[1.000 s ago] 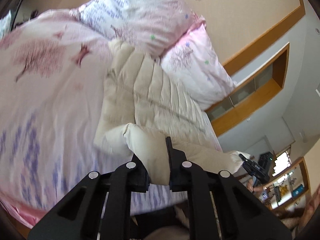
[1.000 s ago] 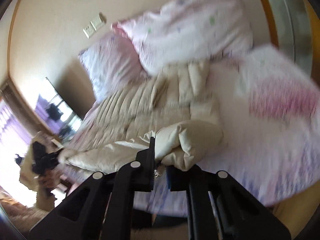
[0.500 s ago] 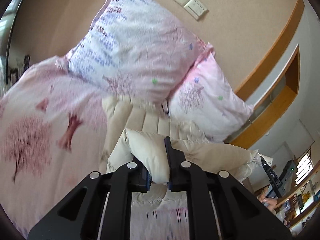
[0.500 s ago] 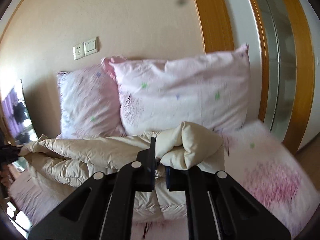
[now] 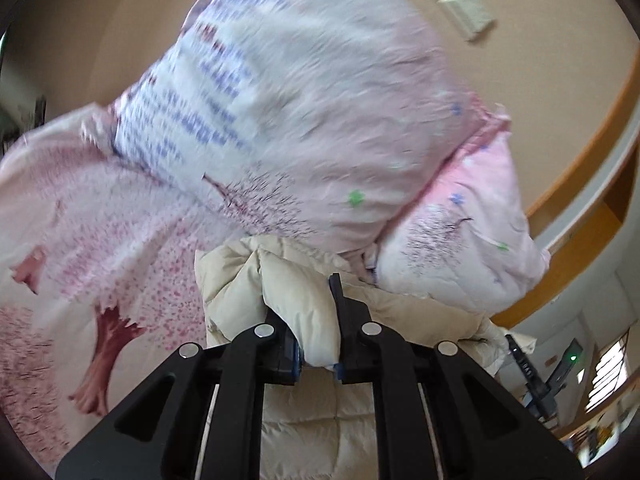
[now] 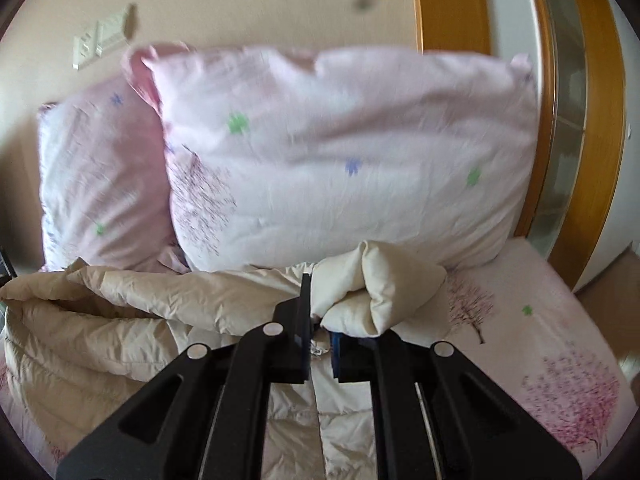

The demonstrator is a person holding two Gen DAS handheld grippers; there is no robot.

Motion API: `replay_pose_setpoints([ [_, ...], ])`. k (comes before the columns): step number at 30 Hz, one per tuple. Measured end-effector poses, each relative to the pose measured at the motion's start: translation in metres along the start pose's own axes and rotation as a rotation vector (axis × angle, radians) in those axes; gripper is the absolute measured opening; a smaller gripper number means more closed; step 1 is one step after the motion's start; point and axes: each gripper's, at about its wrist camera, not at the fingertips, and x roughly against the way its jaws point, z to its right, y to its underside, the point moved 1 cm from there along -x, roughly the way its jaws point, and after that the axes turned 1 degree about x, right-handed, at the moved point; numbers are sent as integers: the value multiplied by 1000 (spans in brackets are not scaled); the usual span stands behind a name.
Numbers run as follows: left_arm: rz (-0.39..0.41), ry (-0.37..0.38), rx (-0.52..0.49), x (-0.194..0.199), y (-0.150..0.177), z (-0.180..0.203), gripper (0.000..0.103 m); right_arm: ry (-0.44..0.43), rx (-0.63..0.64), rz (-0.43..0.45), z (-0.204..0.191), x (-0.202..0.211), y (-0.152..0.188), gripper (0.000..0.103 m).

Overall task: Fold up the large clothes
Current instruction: 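Grasp the hem with both grippers and fold it toward the collar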

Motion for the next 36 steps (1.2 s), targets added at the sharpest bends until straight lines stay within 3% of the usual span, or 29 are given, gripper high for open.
replay_pose_setpoints([
  [6, -50, 24, 79, -36, -5, -19, 10, -6, -78, -139, 6, -57, 4, 11],
  [8, -71, 33, 99, -44, -6, -23, 11, -22, -123, -194, 10, -73, 6, 16],
  [10, -89, 40, 130, -50, -8, -27, 13, -64, -191, -236, 18, -82, 6, 28],
  [12, -99, 62, 157, -53, -10, -30, 17, -119, -281, -268, 29, -92, 5, 41],
  [15, -103, 114, 202, -49, -15, -34, 29, -183, -377, -265, 46, -91, 4, 47],
  [18, -48, 146, 200, -29, -20, -35, 50, -161, -399, -210, 65, -76, 3, 54],
  [19, -14, 137, 183, -19, -21, -36, 60, -142, -399, -197, 71, -71, 3, 54],
  [20, 5, 119, 172, -13, -22, -37, 62, -131, -400, -195, 76, -68, 4, 54],
  [27, -74, -53, 124, -10, -8, -49, 61, -97, -402, -298, 105, -65, 28, 53],
  [31, -125, -64, 132, -18, 6, -56, 56, -124, -430, -353, 110, -70, 45, 51],
  [32, -136, -65, 133, -20, 9, -57, 53, -135, -433, -362, 110, -72, 48, 43],
  [33, -144, -67, 133, -22, 12, -57, 51, -149, -433, -370, 108, -74, 51, 29],
  [35, -158, -57, 132, -26, 17, -55, 33, -177, -423, -373, 103, -73, 54, 15],
  [36, -164, -47, 131, -28, 19, -54, 28, -177, -415, -363, 102, -73, 52, 12],
])
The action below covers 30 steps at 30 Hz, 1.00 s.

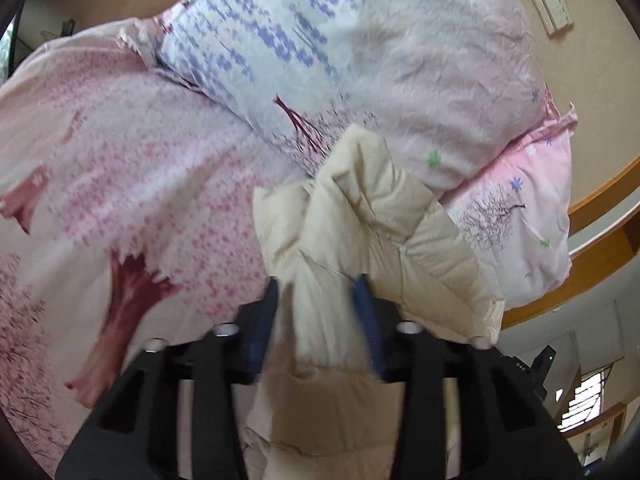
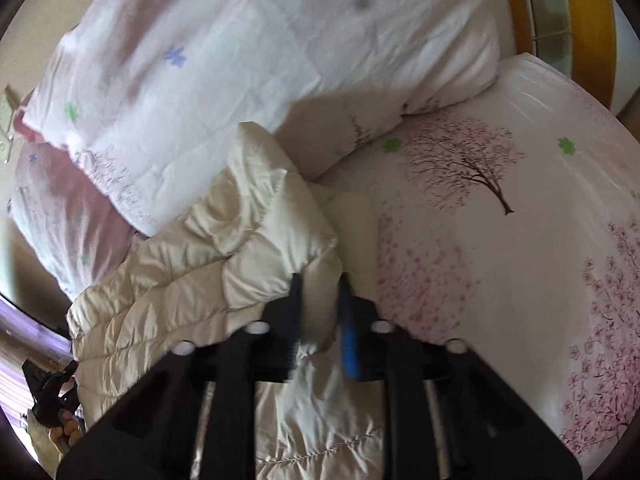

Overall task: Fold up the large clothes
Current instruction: 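Grasp the hem with both grippers and fold it toward the collar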

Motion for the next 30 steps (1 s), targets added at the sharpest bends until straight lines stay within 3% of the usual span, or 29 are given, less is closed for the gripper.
replay_pose_setpoints([
  [3, 8, -20, -30, 0, 4, 6, 14, 4, 32, 53, -9, 13, 2, 9],
  [5, 12, -43, -45, 0, 6, 8, 11, 19, 42, 77, -12, 20, 6, 9],
  [15, 35, -183, -89, -13, 4, 6, 8, 136, 87, 32, -14, -3, 17, 9],
  [20, 36, -205, -119, -24, 4, 11, 8, 228, 49, -27, -8, -26, 24, 10],
  [23, 54, -185, -124, -16, 4, 13, 8, 265, 82, -19, -12, -22, 28, 13],
  [26, 96, -158, -117, 5, 2, 13, 9, 242, 74, 50, -14, 3, 32, 22],
  [30, 179, -156, -185, 34, 9, 25, 10, 166, 108, 150, -21, 37, 40, 23],
])
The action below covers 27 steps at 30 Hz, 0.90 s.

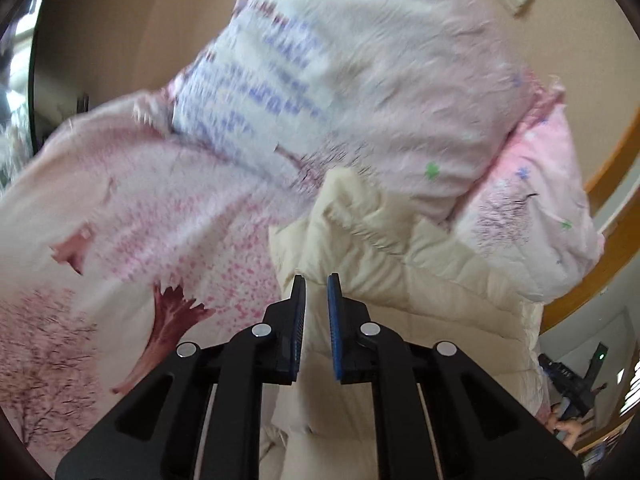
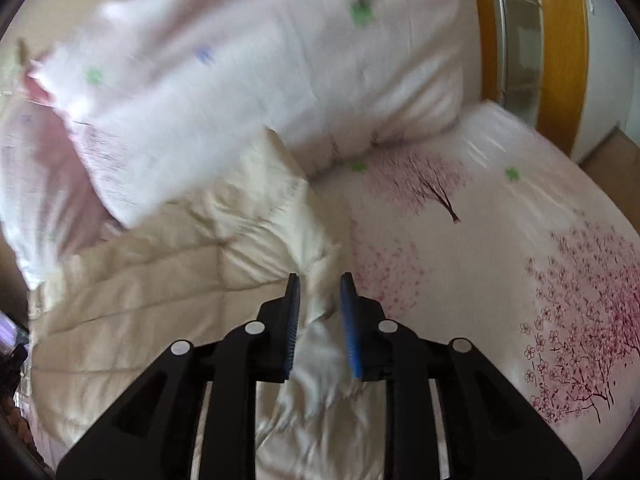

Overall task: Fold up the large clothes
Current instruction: 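Grasp the hem with both grippers and fold it toward the collar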

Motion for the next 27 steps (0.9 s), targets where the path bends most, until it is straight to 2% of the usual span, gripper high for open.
replay_pose_setpoints([
  [2, 10, 22, -39, 9, 6, 10, 13, -59, 36, 2, -7, 9, 6, 23],
  [5, -33, 46, -81, 6, 19, 26, 25, -83, 86, -27, -18, 10, 16, 23],
  [6, -48, 48, -85, 2, 21, 27, 26, -83, 94, -38, -20, 8, 18, 23],
  [11, -123, 11, -81, -23, 34, 26, 26, -41, 108, -116, -24, -19, 27, 21],
  [15, -151, 7, -67, -36, 39, 19, 26, -9, 139, -147, -26, -32, 35, 21],
  [22, -182, 20, -5, -52, 46, 8, 25, -18, 117, -173, -22, -44, 38, 21],
  [27, -188, 41, 35, -50, 43, 4, 25, -35, 102, -191, -16, -48, 33, 21],
])
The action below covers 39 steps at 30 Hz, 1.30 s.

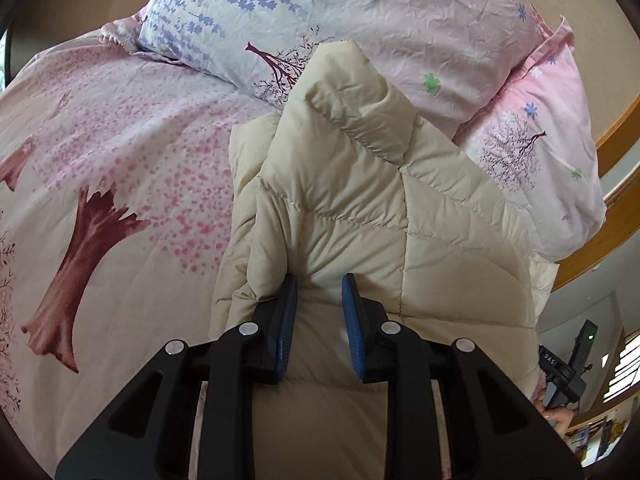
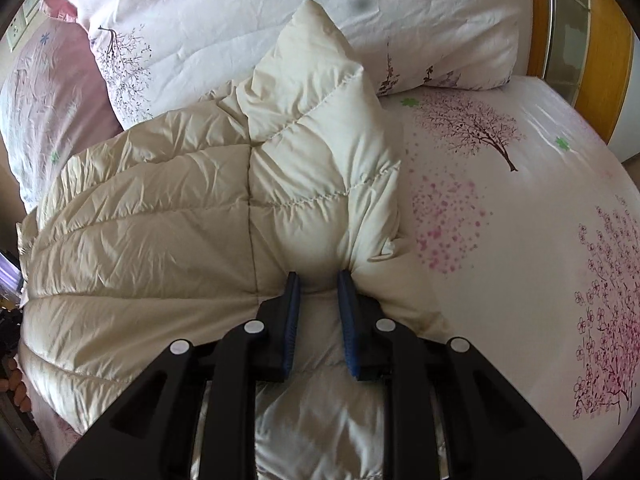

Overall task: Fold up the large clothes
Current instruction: 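Grasp the hem with both grippers and fold it toward the collar, then open both grippers and withdraw from the folded jacket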

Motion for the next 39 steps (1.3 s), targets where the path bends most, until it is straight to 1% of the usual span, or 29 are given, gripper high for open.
replay_pose_setpoints([
  [2, 1, 26, 30, 7, 0, -3, 26, -32, -37, -19, 8, 3, -4, 23],
  [4, 15, 40, 54, 18, 1, -8, 26, -73, -76, -26, 16, 10, -6, 29],
  [5, 24, 46, 62, 23, 2, -10, 31, -82, -87, -20, 19, 15, -8, 35],
  [6, 33, 51, 70, 28, 3, -12, 33, -91, -101, 0, 23, 23, -7, 40],
  [8, 54, 46, 84, 39, 3, -18, 39, -85, -108, 37, 25, 36, -6, 43],
  [9, 60, 41, 88, 43, 2, -19, 43, -83, -109, 61, 27, 44, -7, 50],
  [10, 63, 32, 96, 47, 2, -22, 50, -84, -113, 78, 30, 51, -8, 53],
  [11, 65, 25, 108, 49, 1, -25, 53, -82, -123, 85, 35, 56, -10, 56],
  [13, 40, 47, 142, 52, 4, -32, 53, -98, -160, 69, 44, 60, -11, 59],
  [15, 14, 70, 170, 52, 7, -37, 53, -150, -233, 37, 59, 65, -6, 62],
  [17, -4, 78, 175, 53, 13, -42, 55, -183, -287, 24, 69, 70, 3, 65],
  [19, -18, 72, 180, 52, 17, -44, 55, -186, -333, 4, 76, 74, 14, 66],
  [24, -69, 111, 208, 49, 28, -46, 56, -229, -464, -61, 98, 80, 35, 69],
  [28, -96, 140, 225, 49, 40, -45, 57, -347, -585, -137, 107, 72, 60, 70],
  [32, -104, 164, 264, 48, 49, -48, 57, -450, -640, -189, 103, 60, 73, 71],
  [34, -105, 174, 286, 48, 52, -49, 57, -471, -654, -200, 100, 54, 75, 72],
  [39, -92, 186, 325, 51, 60, -49, 57, -471, -667, -147, 90, 49, 68, 73],
])
